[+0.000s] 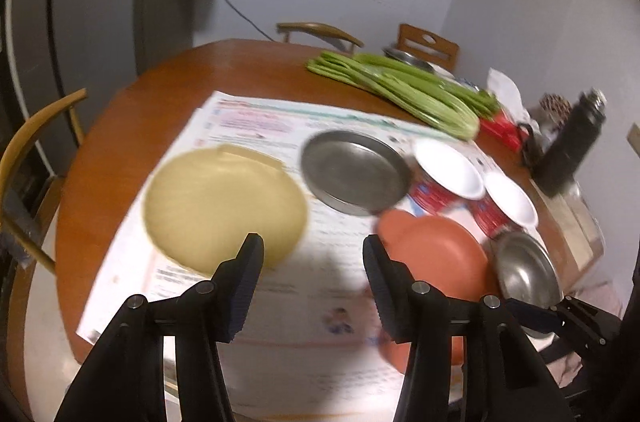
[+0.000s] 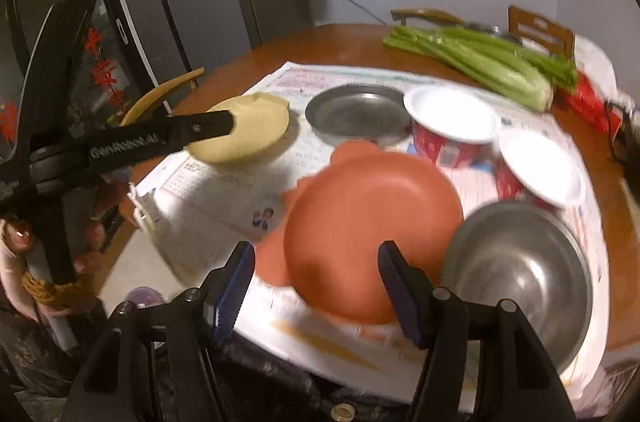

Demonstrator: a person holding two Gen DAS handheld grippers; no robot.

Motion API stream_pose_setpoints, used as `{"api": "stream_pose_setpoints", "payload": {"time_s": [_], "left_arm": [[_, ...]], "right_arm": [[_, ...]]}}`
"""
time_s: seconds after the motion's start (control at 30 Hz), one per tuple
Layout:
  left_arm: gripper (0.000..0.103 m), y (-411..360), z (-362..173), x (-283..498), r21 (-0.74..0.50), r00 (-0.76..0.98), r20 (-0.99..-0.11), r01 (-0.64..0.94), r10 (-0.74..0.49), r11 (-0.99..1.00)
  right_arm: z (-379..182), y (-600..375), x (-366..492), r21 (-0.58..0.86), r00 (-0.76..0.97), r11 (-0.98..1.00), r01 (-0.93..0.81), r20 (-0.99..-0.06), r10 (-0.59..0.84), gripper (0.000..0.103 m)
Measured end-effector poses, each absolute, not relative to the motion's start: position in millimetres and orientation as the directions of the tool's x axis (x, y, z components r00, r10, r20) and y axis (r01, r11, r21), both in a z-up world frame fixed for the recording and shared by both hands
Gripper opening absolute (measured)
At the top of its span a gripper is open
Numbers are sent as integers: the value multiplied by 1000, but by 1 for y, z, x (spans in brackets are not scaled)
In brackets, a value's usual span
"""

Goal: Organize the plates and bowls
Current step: 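Move the left tool to the orange bear-shaped plate and grip its rim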

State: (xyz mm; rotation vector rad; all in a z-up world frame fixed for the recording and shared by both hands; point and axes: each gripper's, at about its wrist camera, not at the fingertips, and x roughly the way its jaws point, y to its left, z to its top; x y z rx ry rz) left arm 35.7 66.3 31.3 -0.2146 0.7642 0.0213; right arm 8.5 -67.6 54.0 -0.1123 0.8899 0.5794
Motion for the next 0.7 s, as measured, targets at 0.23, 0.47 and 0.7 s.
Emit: {"api": "stream_pose_setpoints", "payload": {"time_s": [0.23,0.47,0.7], "left_arm": [[53,35,23,33,-150,697,-713,-41,-79,988],[53,18,9,36,-131,665,-742,-10,-91,991],[53,15,3,40,-128,647,-756,0,-98,992]], "right_arm": [[45,-88,1,199,445,845,-496,-778,444,65],[35,-96,1,214,417,858,-467,-802,427,65],[30,-99,5,191,432,880,-435,-813,391,63]]}}
